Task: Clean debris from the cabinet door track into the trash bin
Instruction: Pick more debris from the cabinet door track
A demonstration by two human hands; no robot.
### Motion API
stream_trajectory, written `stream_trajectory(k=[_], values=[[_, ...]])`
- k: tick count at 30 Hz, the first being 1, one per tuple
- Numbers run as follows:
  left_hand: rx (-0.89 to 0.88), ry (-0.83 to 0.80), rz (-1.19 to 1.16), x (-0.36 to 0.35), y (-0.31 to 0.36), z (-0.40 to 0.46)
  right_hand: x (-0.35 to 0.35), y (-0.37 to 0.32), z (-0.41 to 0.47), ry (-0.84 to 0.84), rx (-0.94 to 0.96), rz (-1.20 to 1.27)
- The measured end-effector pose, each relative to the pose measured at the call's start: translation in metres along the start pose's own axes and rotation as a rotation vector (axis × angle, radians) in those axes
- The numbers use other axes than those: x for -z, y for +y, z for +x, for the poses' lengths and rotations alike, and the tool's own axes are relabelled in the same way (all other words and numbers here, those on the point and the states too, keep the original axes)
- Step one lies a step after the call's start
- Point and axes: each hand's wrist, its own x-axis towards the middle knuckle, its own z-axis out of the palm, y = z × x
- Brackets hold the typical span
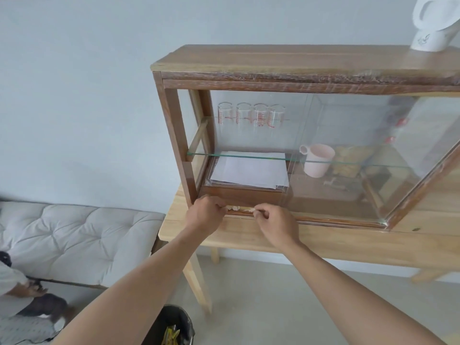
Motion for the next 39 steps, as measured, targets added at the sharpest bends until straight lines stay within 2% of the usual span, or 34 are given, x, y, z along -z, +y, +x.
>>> stream_trajectory(k=[8, 14, 21, 28, 35, 39], values=[[-0.120, 0.061, -0.140, -0.004, 0.000, 0.008, -0.003, -0.003, 0.002, 0.019, -0.073, 0.067], [-0.265, -0.066, -0.104, -0.013, 0.010, 0.011, -0.002, 0.001, -0.009, 0.034, -0.111, 0.090], [-0.264, -0.085, -0.042, -0.019, 0.011, 0.016, -0.002, 0.007, -0.021, 0.029, -0.097, 0.162], [-0.219, -0.054, -0.057, -0.010, 0.007, 0.000, -0.004, -0.006, -0.047, -0.073, -0.076, 0.290], [-0.166, -0.008, -0.225, 0.018, -0.063, -0.053, -0.038, -0.034, -0.084, -0.215, -0.015, 0.249], [-0.092, -0.025, -0.196, 0.028, -0.124, -0.090, -0.077, -0.061, -0.105, -0.335, 0.052, 0.189]])
